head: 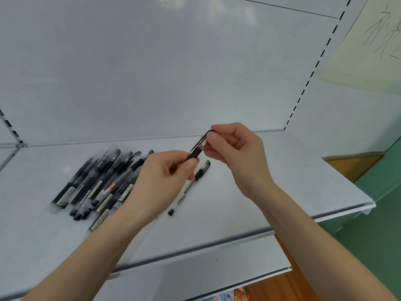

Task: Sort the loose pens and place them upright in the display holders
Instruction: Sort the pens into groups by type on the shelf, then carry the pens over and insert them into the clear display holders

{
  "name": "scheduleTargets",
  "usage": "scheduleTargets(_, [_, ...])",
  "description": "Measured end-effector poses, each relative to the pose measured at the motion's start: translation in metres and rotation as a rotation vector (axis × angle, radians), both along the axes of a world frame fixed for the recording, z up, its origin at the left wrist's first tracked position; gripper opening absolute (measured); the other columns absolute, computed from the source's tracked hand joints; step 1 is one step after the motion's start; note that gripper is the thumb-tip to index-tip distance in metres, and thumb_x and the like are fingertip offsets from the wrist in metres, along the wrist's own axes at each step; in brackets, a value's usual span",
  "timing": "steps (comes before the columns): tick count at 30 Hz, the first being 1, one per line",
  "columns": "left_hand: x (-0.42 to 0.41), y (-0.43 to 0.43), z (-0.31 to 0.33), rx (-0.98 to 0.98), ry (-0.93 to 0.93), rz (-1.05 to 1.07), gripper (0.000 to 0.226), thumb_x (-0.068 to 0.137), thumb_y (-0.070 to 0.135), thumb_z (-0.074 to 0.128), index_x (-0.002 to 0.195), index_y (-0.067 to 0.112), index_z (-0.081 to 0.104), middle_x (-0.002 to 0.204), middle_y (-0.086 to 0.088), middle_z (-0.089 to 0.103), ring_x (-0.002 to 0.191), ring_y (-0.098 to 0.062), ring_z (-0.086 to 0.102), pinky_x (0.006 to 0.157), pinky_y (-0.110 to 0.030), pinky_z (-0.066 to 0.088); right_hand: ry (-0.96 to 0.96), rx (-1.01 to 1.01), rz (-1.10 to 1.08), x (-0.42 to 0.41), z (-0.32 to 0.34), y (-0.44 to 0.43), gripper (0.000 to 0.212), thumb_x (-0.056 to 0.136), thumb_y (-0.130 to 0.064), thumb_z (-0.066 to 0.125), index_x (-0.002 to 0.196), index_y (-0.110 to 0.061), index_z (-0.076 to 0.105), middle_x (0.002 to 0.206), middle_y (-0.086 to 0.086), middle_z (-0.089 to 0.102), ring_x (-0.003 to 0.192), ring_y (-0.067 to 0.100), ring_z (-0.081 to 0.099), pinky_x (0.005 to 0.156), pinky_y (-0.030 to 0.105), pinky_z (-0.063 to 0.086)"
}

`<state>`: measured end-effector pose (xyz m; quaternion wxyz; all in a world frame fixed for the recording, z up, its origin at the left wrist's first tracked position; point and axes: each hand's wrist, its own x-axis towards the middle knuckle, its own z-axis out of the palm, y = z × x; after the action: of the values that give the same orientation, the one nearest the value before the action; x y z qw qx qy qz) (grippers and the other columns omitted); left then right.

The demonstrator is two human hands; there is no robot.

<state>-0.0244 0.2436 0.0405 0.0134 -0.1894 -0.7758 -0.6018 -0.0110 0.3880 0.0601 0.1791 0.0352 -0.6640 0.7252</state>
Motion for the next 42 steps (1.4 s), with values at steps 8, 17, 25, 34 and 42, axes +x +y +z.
scheduleTargets(8, [-0.006,-0.015,0.0,-0.165,0.044,0.03,0.02,0.087,0.017,0.055,0.075,0.006,0.067,0.065,-0.023,0.058,0.051,-0.015,0.04,0.054,-0.026,0.035,-0.025,0.056,0.035,-0.005,-0.008,-0.009,0.011,0.088,-0.005,0.058,0.088,-0.015,0.062,0.069,-0.004,0.069,0.065,0.008,0.068,0.065,0.019,0.056])
scheduleTargets(17, [-0.013,-0.064,-0.014,-1.012,0.144,0.3,0.042,0.084,0.048,0.054,0.102,0.01,0.051,0.102,-0.009,0.051,0.102,-0.029,0.051,0.076,-0.035,0.037,-0.471,1.216,0.098,-0.01,-0.025,-0.01,0.054,0.087,-0.048,0.054,0.054,-0.008,0.038,0.052,0.012,0.05,0.045,0.02,0.047,0.05,0.029,0.041])
scheduleTargets(25, [-0.016,-0.061,-0.009,-1.112,0.082,0.283,0.036,0.087,0.045,0.053,0.076,0.014,0.038,0.091,-0.007,0.047,0.089,-0.028,0.05,0.066,-0.031,0.034,-0.47,1.416,0.157,-0.042,-0.019,-0.037,0.046,0.083,-0.05,0.058,0.065,-0.01,0.044,0.059,0.001,0.047,0.05,0.019,0.05,0.051,0.027,0.041])
scheduleTargets(34, [-0.026,-0.057,-0.004,-1.115,0.048,0.274,0.035,0.082,0.023,0.055,0.062,0.013,0.027,0.063,0.001,0.038,0.067,-0.023,0.043,0.052,-0.025,0.028,-0.519,1.385,0.234,-0.062,-0.016,-0.037,0.028,0.084,-0.016,0.055,0.061,-0.007,0.041,0.06,0.011,0.058,0.063,0.027,0.061,0.065,0.034,0.056])
scheduleTargets(42, [-0.037,-0.047,-0.004,-1.146,0.037,0.232,0.035,0.082,0.017,0.052,0.058,0.012,0.027,0.056,0.0,0.033,0.048,-0.014,0.03,0.047,-0.022,0.022,-0.567,1.359,0.198,-0.064,-0.015,-0.032,0.038,0.079,-0.017,0.057,0.049,-0.011,0.033,0.032,-0.002,0.041,0.04,0.019,0.04,0.046,0.02,0.033])
